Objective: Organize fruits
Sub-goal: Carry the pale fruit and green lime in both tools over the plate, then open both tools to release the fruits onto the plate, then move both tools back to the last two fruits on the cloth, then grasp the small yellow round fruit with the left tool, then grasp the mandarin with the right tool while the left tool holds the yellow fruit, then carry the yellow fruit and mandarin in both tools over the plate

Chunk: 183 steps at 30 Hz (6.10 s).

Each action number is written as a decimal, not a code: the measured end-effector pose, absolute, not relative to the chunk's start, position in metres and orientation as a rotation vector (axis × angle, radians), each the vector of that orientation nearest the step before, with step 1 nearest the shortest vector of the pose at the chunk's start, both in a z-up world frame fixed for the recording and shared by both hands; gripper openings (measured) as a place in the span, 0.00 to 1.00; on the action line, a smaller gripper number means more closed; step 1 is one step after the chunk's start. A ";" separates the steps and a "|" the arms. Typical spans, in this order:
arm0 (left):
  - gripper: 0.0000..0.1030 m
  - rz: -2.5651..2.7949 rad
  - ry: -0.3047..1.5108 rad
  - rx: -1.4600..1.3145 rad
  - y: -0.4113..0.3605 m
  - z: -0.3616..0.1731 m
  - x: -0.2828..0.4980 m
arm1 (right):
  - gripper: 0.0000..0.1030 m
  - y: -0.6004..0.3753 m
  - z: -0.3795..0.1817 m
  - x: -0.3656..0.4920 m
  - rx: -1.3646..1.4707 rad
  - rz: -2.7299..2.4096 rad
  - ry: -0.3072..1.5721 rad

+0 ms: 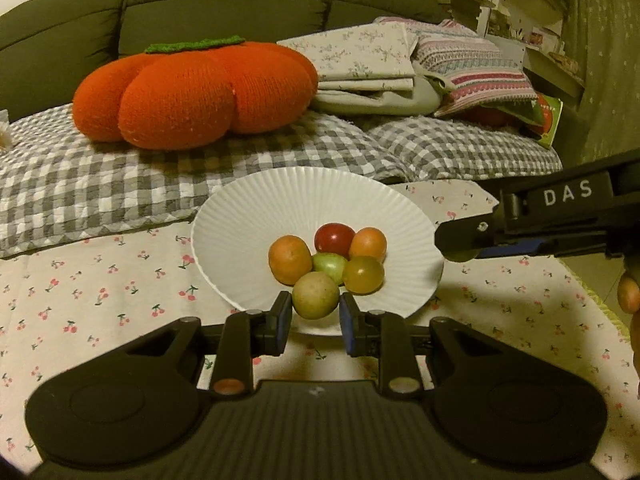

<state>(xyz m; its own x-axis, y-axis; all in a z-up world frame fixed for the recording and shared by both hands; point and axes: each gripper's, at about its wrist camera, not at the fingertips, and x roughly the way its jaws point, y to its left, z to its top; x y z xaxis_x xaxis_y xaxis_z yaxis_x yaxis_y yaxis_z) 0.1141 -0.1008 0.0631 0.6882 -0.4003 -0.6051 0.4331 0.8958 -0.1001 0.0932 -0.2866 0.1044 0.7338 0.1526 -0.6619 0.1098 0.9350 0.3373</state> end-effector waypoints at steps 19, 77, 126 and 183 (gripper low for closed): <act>0.23 -0.465 0.647 0.104 -0.121 0.045 0.136 | 0.32 -0.282 0.075 0.133 0.319 0.044 0.776; 0.58 -0.265 0.770 0.086 -0.018 0.088 0.069 | 0.74 -0.248 0.125 0.059 0.334 0.196 0.705; 0.23 -0.498 0.781 0.259 -0.043 0.031 0.097 | 0.74 -0.206 0.096 0.056 0.098 0.310 0.857; 0.23 -0.299 0.795 -0.030 0.002 0.075 0.095 | 0.38 -0.186 0.087 0.061 0.109 0.235 0.762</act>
<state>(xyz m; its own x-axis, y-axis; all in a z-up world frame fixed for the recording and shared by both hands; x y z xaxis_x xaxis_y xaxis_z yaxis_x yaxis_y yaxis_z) 0.0949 0.0015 0.0755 0.6606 -0.2758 -0.6983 0.2531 0.9574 -0.1387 0.0614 -0.1860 0.0874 0.6991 0.2502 -0.6699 -0.1715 0.9681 0.1826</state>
